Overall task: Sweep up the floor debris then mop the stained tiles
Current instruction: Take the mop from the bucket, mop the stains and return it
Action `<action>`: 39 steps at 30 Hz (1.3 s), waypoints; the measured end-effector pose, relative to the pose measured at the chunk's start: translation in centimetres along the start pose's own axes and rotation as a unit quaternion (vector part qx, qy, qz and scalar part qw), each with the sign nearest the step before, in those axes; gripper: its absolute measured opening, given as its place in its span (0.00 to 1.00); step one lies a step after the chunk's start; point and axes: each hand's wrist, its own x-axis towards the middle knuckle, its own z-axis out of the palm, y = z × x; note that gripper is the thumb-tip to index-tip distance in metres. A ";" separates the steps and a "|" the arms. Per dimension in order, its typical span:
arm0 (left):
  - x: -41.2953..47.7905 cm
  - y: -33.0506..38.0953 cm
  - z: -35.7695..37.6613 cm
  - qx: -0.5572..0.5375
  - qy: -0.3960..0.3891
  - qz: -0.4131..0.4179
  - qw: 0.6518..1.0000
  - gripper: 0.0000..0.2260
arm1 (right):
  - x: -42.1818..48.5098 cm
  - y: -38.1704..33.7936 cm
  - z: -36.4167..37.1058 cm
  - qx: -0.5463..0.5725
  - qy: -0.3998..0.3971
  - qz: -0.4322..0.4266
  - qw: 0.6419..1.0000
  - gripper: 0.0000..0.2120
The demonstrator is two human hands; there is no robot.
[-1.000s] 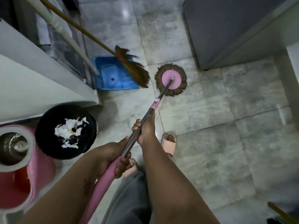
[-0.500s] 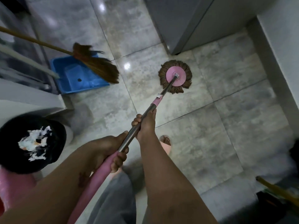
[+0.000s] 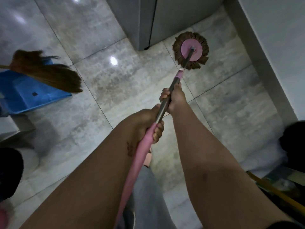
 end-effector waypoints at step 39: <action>1.7 -6.2 3.5 -0.165 -0.098 0.002 0.981 0.25 | -2.4 0.3 -4.7 0.002 -0.002 -0.016 1.000 0.16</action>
